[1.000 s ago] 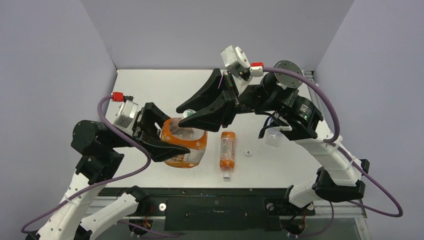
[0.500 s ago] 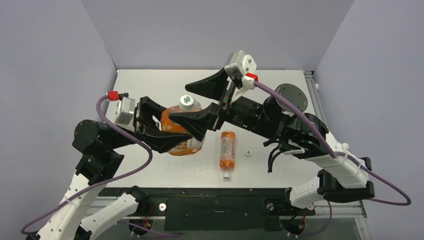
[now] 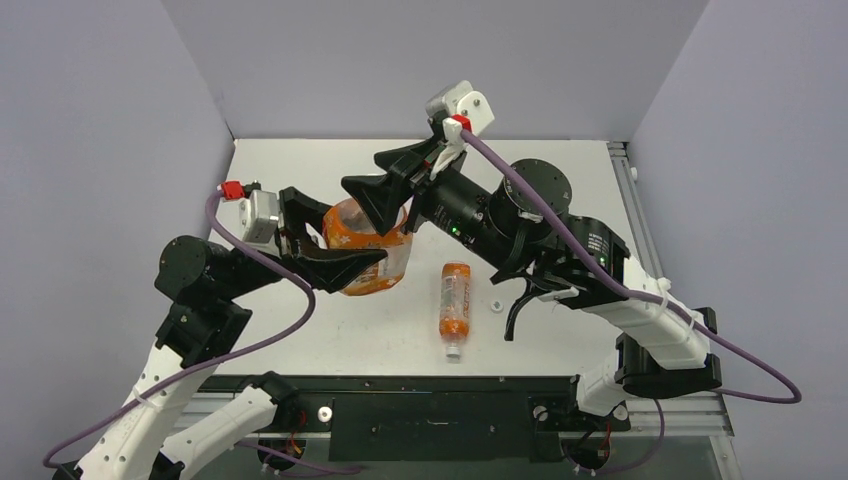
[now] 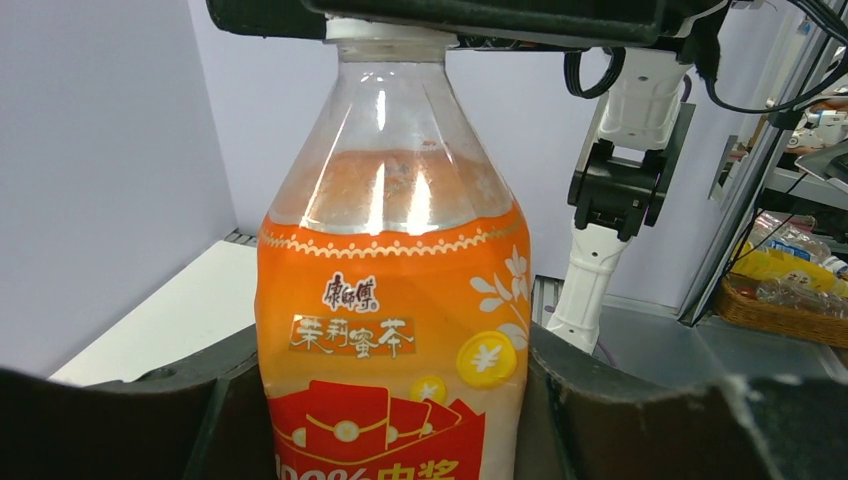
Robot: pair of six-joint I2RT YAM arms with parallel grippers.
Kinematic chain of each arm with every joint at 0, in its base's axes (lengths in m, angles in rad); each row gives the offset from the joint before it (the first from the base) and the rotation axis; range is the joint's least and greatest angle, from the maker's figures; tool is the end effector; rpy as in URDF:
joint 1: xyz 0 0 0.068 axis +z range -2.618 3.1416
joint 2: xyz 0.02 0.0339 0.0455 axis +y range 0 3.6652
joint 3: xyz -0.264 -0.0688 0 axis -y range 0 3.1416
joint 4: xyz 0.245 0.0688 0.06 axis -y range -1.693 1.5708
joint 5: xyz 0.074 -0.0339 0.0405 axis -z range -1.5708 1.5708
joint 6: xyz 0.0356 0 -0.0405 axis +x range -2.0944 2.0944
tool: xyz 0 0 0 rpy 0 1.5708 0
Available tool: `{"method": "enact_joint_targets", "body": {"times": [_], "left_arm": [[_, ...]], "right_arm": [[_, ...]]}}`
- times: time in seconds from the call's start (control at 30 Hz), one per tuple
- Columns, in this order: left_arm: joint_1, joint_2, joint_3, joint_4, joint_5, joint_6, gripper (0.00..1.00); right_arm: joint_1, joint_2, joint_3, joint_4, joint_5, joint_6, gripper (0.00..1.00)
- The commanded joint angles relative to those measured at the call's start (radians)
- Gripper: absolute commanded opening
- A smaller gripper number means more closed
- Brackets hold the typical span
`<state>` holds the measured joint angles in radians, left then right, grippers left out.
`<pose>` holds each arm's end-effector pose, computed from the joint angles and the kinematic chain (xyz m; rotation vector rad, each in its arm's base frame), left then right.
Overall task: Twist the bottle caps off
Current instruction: Unscrew the bottle cap from the plastic bottle.
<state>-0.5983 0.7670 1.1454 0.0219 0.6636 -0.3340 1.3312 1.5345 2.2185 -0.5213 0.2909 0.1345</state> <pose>0.0946 -0.0910 0.4827 0.7762 1.1068 -1.1826 0.0738 0.2590 0.5962 -0.6188 1.3581 0.9984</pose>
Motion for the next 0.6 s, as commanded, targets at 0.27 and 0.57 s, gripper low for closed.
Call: {"method": "enact_joint_targets", "body": {"times": [0.27, 0.57], "left_arm": [[0.005, 0.004, 0.012, 0.038, -0.040, -0.001, 0.00], [0.004, 0.001, 0.034, 0.086, 0.133, -0.123, 0.00]], "right_arm": [[-0.058, 0.003, 0.035, -0.033, -0.038, 0.056, 0.00], [-0.175, -0.078, -0.040, 0.053, -0.625, 0.025, 0.00]]}}
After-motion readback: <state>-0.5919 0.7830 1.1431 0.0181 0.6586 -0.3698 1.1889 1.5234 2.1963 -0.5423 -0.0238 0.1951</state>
